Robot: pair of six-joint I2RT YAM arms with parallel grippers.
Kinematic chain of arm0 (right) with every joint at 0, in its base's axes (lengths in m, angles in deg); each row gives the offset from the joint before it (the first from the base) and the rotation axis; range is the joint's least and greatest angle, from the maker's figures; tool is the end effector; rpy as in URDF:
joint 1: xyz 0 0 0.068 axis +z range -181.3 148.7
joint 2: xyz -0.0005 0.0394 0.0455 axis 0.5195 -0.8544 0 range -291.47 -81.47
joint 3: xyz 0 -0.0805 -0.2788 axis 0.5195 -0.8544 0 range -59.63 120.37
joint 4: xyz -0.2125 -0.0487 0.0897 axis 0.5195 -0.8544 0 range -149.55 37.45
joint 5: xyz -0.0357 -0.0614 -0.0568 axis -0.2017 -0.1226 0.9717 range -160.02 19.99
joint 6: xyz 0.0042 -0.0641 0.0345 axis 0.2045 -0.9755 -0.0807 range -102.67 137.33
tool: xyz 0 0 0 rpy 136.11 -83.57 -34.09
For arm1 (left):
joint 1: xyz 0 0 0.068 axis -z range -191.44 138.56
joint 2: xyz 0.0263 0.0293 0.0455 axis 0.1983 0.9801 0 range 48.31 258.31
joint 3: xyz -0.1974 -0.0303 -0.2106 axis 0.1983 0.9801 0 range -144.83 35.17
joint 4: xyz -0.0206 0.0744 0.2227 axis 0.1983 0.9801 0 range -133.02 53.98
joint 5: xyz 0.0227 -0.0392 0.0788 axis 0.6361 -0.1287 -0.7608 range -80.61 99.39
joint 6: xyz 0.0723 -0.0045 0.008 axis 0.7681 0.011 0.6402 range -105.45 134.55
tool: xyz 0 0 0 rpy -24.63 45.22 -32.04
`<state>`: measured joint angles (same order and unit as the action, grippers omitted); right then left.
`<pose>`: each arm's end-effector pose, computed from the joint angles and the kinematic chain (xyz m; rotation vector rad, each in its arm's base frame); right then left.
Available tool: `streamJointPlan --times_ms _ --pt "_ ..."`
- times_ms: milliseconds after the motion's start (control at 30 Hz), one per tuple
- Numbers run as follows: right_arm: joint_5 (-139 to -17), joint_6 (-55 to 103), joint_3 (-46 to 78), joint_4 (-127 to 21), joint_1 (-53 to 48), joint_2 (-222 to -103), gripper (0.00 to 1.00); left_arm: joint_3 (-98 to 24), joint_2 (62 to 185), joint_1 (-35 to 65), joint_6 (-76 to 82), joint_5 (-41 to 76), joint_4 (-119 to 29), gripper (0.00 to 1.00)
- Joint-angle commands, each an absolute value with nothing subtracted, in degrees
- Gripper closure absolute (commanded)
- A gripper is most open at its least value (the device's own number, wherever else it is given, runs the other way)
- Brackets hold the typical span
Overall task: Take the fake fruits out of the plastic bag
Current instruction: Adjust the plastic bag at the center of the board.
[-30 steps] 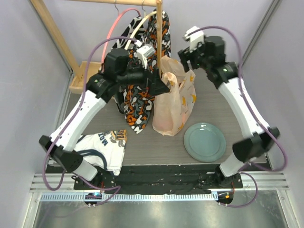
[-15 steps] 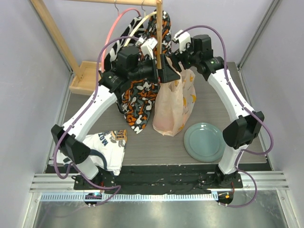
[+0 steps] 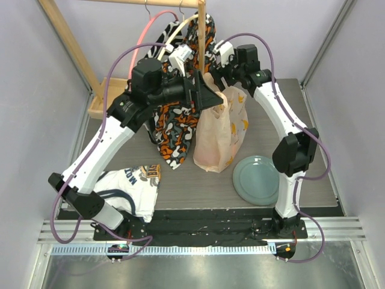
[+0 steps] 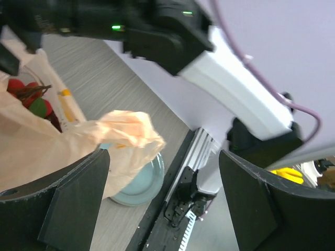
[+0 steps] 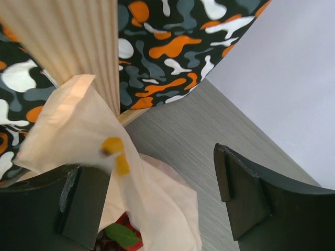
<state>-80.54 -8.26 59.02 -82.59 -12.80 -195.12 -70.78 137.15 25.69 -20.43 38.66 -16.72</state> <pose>0.4379 0.1582 0.3939 -0.8584 1.8079 0.1051 0.2448 -0.2224 0.4964 0.4505 1.8610 -1.3312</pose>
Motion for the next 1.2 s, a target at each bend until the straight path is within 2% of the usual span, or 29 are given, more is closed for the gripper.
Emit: streamJointPlan --times_ms 0,167,400,500,600,633,700,733,767,800,867,900,1000,1167 --pt "-82.1 -7.6 63.5 -79.5 -13.1 -197.1 0.16 -69.3 134.0 25.7 -19.9 44.2 -17.6 0.1" --pt "-82.0 -6.1 65.6 -78.2 -13.2 -199.3 0.16 -68.2 138.0 27.2 -22.2 45.7 -22.1 0.07" --pt "-83.7 -3.9 64.5 -78.3 -13.8 -198.3 0.19 -72.1 144.7 30.5 -25.2 45.5 -26.2 0.07" --pt "-87.3 -3.5 63.2 -79.2 -13.7 -197.8 0.19 -73.0 146.0 31.4 -24.1 39.0 -23.4 0.11" --pt "-89.2 -2.7 63.0 -80.4 -13.7 -198.6 0.2 -73.6 146.7 31.5 -21.4 31.0 -19.8 0.26" --pt "-88.4 -2.4 62.9 -80.4 -13.8 -199.3 0.28 -73.8 146.7 31.4 -19.4 30.5 -19.8 0.38" --pt "-86.5 -2.5 62.8 -80.4 -13.8 -200.3 0.46 -73.7 146.6 31.1 -17.4 31.4 -20.0 0.55" --pt "-85.3 -2.5 63.0 -80.1 -13.9 -200.8 0.64 -73.6 146.3 31.1 -16.3 31.9 -20.0 0.78" --pt "-84.7 -2.4 63.6 -80.0 -14.2 -200.8 0.7 -73.5 145.8 31.1 -13.6 31.5 -19.7 0.92" --pt "-84.7 -1.8 64.3 -79.9 -14.7 -200.8 0.75 -73.3 144.8 31.1 -12.5 30.6 -18.4 1.0" --pt "-84.7 1.0 67.0 -79.5 -17.2 -200.3 0.95 -72.8 143.4 30.6 -8.2 29.9 -16.7 1.0" --pt "-83.9 2.4 67.6 -79.1 -18.5 -199.8 0.99 -72.9 142.3 29.4 -6.4 29.9 -16.1 1.0" --pt "-81.4 7.0 69.8 -75.8 -24.3 -197.7 0.99 -76.4 143.0 26.1 -1.4 27.9 -14.8 1.0" --pt "-80.4 13.0 81.0 -75.3 -36.6 -199.1 0.99 -97.1 153.8 23.2 5.7 27.9 -11.0 1.0"
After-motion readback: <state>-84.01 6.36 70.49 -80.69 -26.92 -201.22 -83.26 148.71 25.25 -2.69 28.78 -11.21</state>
